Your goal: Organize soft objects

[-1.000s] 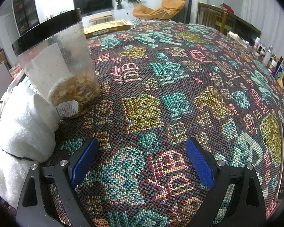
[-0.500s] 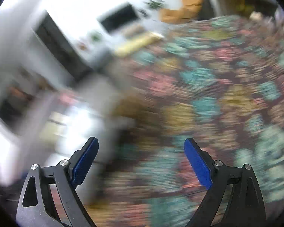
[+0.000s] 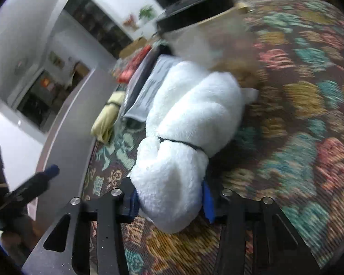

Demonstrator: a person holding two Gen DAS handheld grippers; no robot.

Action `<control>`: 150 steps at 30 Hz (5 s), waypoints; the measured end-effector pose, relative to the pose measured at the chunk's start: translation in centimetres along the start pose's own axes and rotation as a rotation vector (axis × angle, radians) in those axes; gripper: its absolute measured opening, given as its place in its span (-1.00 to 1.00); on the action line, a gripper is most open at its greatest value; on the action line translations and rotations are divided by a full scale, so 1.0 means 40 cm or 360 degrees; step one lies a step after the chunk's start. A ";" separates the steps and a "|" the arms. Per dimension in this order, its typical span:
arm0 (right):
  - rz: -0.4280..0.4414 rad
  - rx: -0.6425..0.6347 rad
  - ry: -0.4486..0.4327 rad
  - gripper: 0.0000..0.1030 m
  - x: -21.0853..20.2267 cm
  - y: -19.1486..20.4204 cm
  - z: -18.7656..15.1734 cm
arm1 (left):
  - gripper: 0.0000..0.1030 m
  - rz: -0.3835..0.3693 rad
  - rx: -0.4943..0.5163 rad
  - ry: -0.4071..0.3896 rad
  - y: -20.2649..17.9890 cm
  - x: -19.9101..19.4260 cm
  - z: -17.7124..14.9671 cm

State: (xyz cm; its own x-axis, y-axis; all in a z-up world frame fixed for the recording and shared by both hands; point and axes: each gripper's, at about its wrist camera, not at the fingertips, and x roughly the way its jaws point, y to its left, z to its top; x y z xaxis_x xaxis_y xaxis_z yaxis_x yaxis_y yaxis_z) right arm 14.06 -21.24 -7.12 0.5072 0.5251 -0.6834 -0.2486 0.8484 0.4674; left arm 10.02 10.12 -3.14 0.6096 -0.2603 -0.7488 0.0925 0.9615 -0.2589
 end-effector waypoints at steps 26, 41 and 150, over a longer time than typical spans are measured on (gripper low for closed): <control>-0.0169 0.0223 -0.0356 -0.10 -0.176 -0.127 -0.033 | 0.87 0.0227 0.0151 0.0240 -0.063 0.386 0.322; -0.0192 0.0237 -0.0422 -0.08 -0.198 -0.131 -0.038 | -0.65 -0.0105 -0.0034 0.0222 0.040 0.211 0.277; -0.1087 -0.0025 -0.0114 0.70 -0.009 -0.055 -0.016 | 1.00 0.0230 0.0380 0.0114 -0.066 0.239 -0.081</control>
State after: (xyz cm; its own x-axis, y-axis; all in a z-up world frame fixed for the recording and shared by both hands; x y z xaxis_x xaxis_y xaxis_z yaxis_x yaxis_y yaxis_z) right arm 13.91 -23.23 -8.25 0.6078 -0.1330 -0.7828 0.1344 0.9889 -0.0636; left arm 13.04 4.82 -11.59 0.5734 -0.1166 -0.8110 0.1968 0.9804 -0.0018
